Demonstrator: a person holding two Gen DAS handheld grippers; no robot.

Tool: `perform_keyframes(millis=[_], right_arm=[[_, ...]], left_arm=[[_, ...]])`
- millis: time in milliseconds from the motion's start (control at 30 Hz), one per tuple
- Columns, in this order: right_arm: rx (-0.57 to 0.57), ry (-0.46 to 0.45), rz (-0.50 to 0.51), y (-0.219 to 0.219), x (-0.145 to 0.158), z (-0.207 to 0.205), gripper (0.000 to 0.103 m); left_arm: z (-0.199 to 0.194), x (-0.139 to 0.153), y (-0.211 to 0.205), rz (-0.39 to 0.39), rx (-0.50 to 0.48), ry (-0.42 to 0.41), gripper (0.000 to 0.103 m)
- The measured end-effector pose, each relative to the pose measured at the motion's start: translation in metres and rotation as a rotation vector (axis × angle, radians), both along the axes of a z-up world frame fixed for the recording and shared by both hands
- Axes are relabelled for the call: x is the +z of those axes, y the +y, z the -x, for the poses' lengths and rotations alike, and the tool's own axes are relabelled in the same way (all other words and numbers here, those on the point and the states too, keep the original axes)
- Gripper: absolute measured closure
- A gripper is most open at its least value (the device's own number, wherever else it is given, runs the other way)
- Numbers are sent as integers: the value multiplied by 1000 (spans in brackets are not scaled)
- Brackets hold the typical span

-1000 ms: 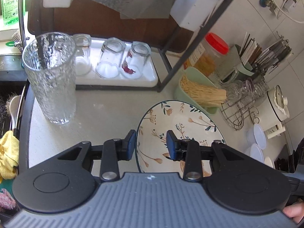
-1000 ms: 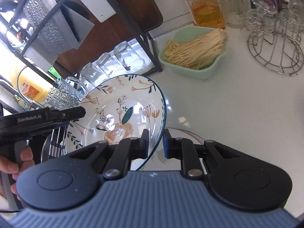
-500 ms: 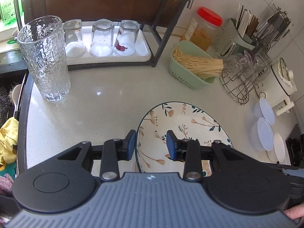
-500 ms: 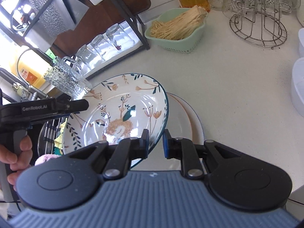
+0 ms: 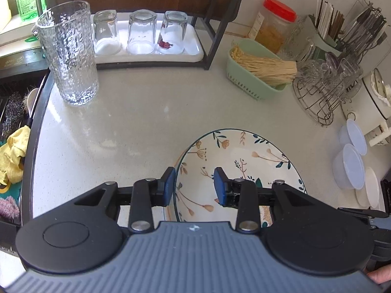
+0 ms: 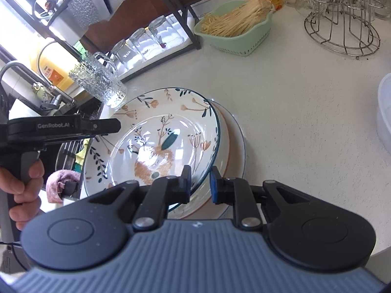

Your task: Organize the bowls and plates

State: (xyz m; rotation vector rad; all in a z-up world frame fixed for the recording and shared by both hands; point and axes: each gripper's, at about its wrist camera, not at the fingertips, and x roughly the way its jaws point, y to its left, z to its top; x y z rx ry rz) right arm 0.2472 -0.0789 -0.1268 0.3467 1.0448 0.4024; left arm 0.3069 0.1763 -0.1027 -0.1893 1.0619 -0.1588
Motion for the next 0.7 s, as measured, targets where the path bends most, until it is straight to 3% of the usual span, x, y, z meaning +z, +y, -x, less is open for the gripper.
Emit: perform_keyframes(millis=[133,300,700], right_arm=[[19,4,-18,1,-9,3,84],[40,-6,8,3,-10,1,84],[74,-23,89,9,-11,-2,83]], left_arm=[[1,-2,2,0,27,5,63],[-1,-5,-4,-46,9,20,63],[-6,-13,-6,-49,29,54,63]])
